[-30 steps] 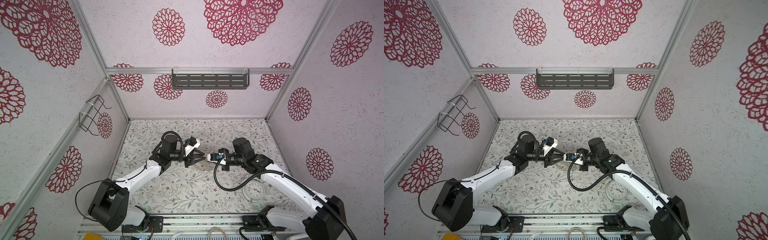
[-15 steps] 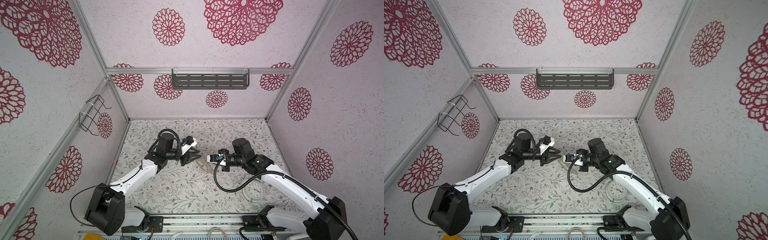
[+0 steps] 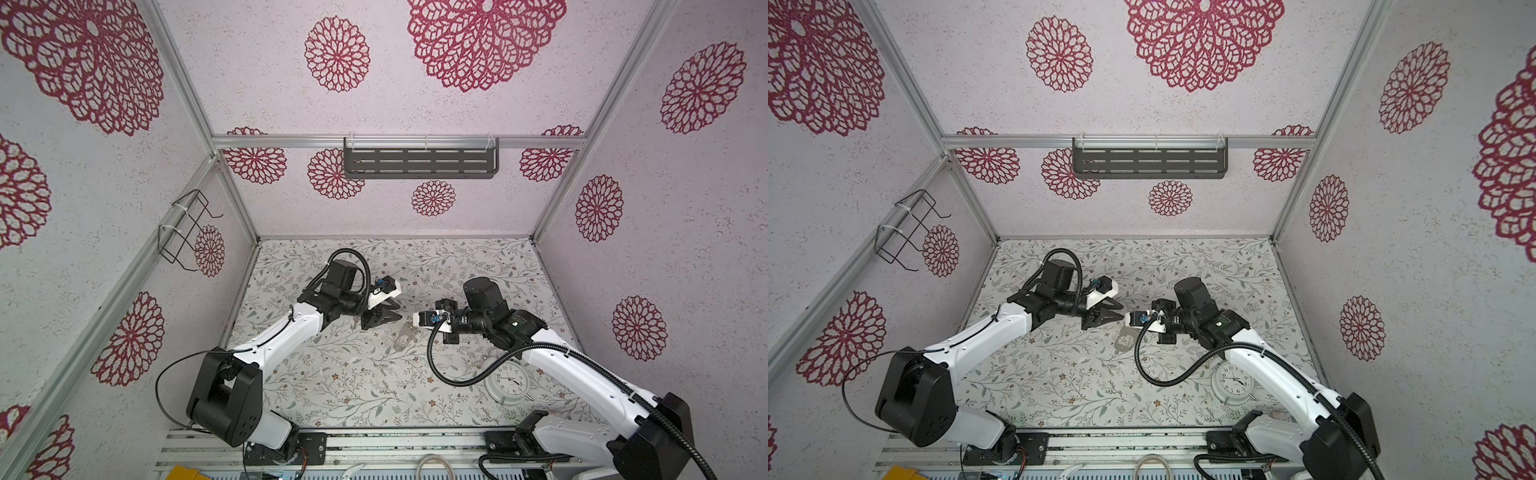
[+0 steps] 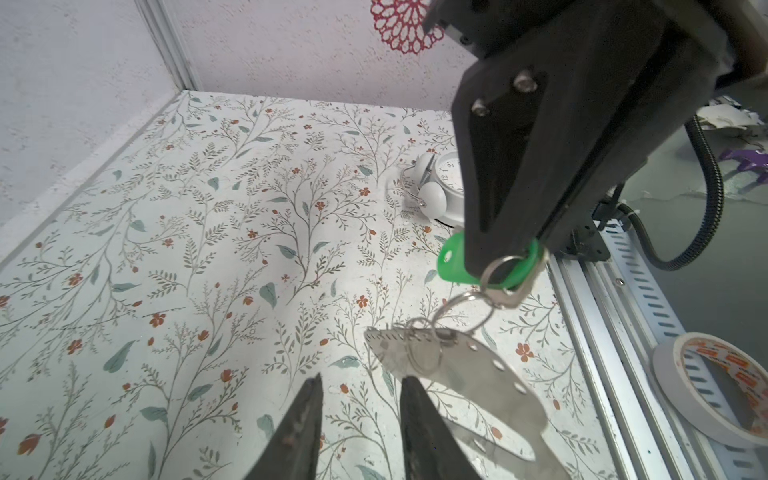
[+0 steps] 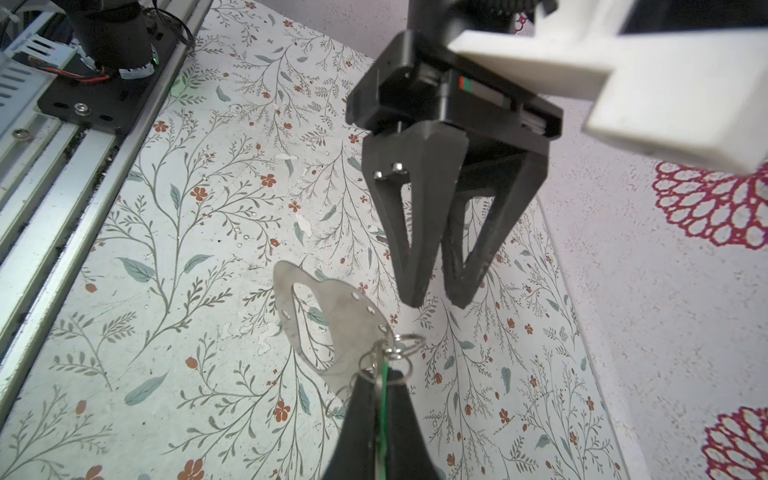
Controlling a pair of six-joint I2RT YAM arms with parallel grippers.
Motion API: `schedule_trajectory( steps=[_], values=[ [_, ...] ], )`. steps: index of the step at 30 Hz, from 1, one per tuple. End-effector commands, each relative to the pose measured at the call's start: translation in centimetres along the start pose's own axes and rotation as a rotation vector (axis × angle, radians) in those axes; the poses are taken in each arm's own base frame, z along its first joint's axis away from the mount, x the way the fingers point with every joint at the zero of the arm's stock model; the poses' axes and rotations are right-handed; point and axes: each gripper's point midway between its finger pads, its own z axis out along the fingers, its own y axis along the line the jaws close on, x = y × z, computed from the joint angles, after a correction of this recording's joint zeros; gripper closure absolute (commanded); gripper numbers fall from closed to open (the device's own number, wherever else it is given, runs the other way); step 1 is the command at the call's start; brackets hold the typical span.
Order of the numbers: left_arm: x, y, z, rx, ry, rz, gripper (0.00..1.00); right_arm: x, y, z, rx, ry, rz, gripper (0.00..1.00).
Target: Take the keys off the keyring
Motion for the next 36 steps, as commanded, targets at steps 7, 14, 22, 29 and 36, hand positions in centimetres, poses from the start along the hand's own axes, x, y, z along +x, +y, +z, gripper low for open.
schedule_trajectory(
  steps=[7,14,22,29,36],
  values=[
    [-1.6,-1.4,0.6,0.006,-0.107,-0.024,0.65,-2.5,-1.5,-1.1,0.047,-0.055,-0.058,1.00],
    [-2.3,-0.9,0.4,-0.037,-0.176,-0.066,0.65,-2.4,-1.2,-1.1,0.046,-0.049,-0.050,1.00],
    [-3.0,-1.0,-0.2,-0.068,-0.231,-0.085,0.65,-2.2,-1.1,-0.9,0.038,-0.043,-0.045,1.00],
    [-2.9,-1.4,-0.3,-0.058,-0.246,-0.105,0.65,-2.3,-1.1,-0.9,0.039,-0.048,-0.048,1.00],
    [-2.9,-1.5,0.2,-0.044,-0.255,-0.109,0.67,-2.6,-1.1,-0.9,0.039,-0.052,-0.052,1.00]
  ],
)
